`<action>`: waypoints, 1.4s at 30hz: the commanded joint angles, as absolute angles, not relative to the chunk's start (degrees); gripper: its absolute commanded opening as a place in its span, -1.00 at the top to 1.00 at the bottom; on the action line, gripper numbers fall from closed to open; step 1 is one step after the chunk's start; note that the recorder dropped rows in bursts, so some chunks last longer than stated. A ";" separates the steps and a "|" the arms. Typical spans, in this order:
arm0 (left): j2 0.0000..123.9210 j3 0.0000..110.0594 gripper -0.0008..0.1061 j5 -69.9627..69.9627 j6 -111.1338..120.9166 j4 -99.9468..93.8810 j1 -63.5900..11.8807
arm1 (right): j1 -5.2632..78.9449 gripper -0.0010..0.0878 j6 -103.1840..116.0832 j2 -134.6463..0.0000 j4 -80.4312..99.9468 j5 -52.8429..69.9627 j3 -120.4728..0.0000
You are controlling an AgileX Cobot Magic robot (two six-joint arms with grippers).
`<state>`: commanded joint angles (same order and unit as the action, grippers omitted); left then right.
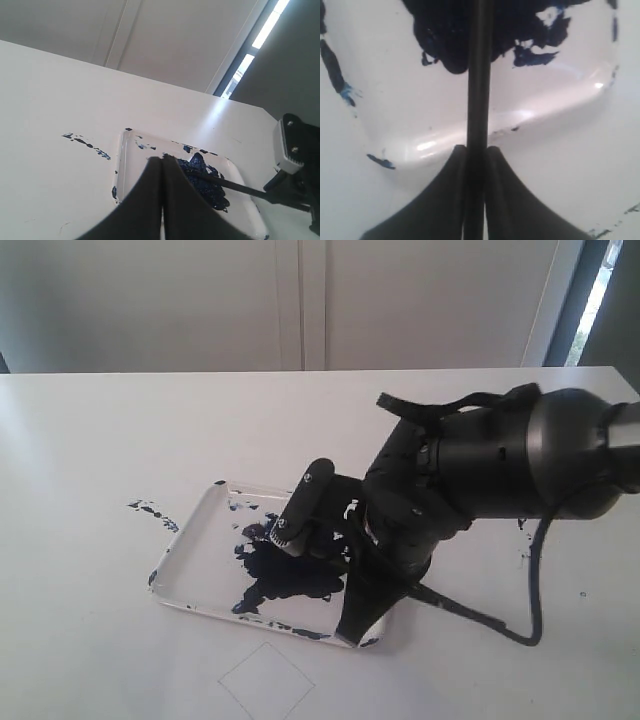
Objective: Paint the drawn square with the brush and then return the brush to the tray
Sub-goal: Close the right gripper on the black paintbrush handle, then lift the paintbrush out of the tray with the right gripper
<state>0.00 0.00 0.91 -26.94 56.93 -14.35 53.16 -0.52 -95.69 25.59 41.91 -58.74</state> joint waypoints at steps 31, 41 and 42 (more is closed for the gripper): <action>0.00 0.00 0.99 0.91 -27.06 56.94 -14.35 | 58.96 0.77 25.26 -88.86 46.86 42.94 -58.73; 0.00 0.00 0.99 0.91 -27.06 56.94 -14.35 | 53.39 -0.42 22.10 -88.86 42.43 43.67 -56.85; 0.00 0.00 0.99 0.91 -27.17 56.94 -14.35 | 52.71 -0.39 22.09 -88.86 42.19 43.67 -56.22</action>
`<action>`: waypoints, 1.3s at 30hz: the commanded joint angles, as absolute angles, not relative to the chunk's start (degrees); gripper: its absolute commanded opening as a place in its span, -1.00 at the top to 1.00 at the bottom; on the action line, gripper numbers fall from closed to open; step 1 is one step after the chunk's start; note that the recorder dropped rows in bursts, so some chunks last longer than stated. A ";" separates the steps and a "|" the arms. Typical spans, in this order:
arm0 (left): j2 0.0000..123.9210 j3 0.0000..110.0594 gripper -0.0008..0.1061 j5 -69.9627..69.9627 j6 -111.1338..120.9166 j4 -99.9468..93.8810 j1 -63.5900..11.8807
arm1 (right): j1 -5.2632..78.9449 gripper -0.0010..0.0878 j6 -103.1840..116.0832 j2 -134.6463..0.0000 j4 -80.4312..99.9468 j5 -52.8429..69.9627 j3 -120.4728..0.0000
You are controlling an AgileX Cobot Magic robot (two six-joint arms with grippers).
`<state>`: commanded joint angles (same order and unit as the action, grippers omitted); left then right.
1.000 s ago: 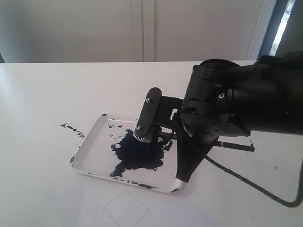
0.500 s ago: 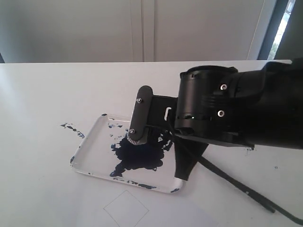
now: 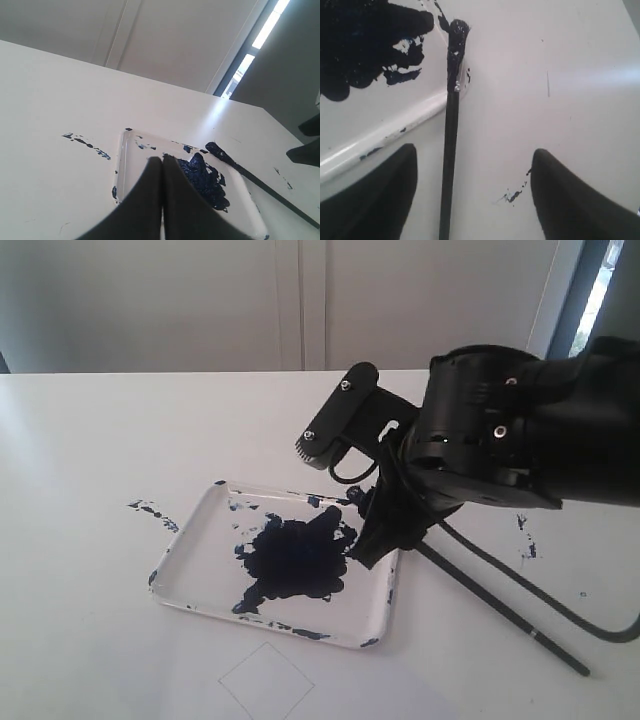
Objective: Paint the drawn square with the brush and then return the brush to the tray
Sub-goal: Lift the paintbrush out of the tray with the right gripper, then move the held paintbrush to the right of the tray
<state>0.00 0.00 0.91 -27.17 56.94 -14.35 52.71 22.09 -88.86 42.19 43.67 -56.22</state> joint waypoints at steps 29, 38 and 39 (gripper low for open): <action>0.00 0.00 0.99 0.91 -27.17 56.94 -14.35 | 44.14 -0.33 15.65 -94.47 36.10 36.10 -46.47; 0.00 0.00 0.99 0.91 -27.17 56.94 -14.35 | 40.92 -0.33 18.29 -95.05 36.06 31.69 -44.90; 0.00 0.00 0.99 0.91 -27.17 56.94 -14.35 | 40.43 -0.33 18.29 -95.05 35.94 30.81 -44.59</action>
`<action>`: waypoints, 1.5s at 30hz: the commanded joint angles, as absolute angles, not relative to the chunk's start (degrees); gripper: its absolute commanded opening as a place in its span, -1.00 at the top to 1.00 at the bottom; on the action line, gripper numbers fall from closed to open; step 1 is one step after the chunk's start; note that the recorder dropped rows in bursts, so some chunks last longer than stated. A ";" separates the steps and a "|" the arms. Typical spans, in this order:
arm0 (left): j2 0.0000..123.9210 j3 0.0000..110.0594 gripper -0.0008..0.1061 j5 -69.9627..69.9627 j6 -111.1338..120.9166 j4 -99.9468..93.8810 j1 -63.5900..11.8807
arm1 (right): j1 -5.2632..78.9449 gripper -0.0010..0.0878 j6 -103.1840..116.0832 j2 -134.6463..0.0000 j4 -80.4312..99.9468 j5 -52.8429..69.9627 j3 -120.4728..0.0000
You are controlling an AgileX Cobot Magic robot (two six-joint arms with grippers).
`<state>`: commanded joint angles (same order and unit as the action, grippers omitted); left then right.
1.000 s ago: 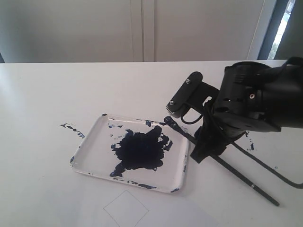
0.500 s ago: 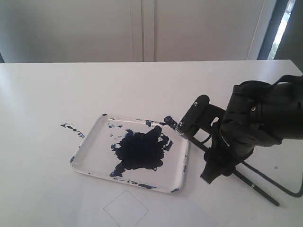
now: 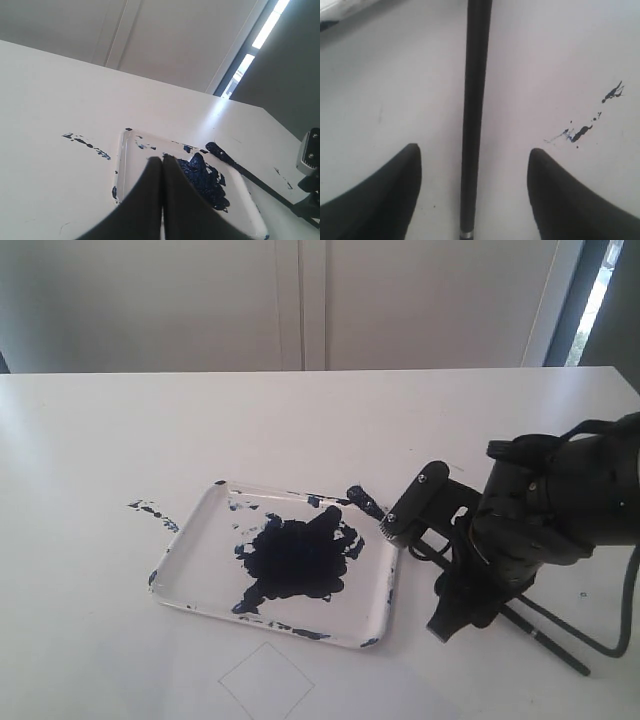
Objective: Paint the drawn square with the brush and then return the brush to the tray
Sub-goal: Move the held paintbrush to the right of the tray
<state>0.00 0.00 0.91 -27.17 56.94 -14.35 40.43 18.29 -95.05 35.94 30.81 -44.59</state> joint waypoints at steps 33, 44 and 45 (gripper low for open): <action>0.00 0.00 0.99 0.91 -27.17 56.94 -14.35 | 36.44 0.32 21.21 -102.87 32.92 23.78 -40.59; 0.00 0.00 0.99 0.91 -27.17 56.94 -14.35 | 36.44 0.60 21.21 -102.87 31.34 19.84 -40.59; 0.00 0.00 0.99 0.91 -27.17 56.94 -14.35 | 36.44 0.71 21.21 -102.87 31.07 19.85 -40.59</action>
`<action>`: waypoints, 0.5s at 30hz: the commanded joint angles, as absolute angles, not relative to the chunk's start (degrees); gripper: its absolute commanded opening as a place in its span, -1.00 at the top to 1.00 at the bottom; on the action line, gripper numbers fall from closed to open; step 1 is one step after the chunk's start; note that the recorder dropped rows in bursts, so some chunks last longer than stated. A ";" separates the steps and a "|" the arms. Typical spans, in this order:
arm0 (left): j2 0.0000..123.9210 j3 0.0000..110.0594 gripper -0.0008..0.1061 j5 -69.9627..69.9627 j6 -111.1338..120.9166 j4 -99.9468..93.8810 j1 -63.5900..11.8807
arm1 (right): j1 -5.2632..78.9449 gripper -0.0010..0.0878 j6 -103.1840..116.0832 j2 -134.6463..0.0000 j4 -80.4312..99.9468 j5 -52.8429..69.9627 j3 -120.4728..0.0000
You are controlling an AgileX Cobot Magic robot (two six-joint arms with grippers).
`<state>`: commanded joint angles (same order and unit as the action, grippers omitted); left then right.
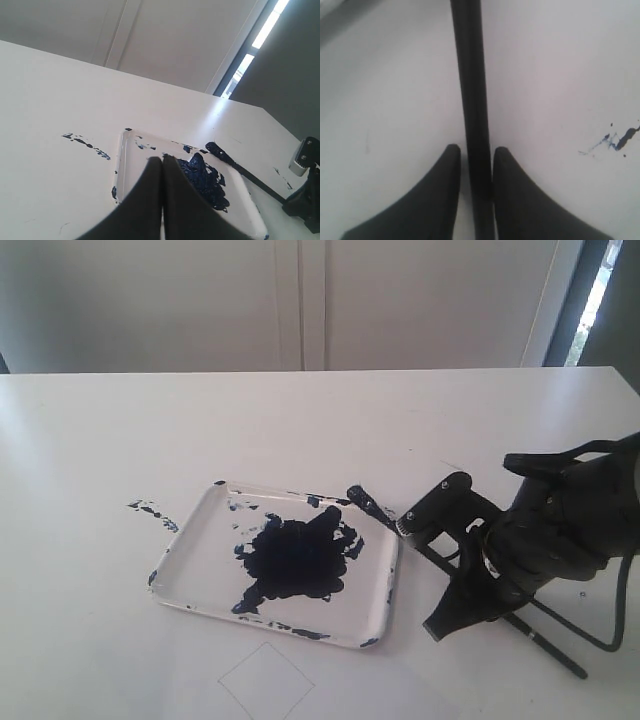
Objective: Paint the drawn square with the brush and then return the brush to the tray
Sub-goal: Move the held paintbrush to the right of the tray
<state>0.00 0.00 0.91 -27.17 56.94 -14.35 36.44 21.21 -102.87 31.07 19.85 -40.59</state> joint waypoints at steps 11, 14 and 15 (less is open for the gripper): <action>0.00 0.00 0.99 0.91 -27.17 56.94 -14.35 | 36.44 0.98 18.02 -100.01 31.97 20.28 -40.59; 0.00 0.00 0.99 0.91 -27.17 56.94 -14.35 | 36.56 0.98 17.89 -95.91 32.29 21.04 -40.59; 0.00 0.00 0.99 0.91 -27.17 56.94 -14.35 | 36.67 0.98 17.89 -94.38 33.30 21.74 -40.59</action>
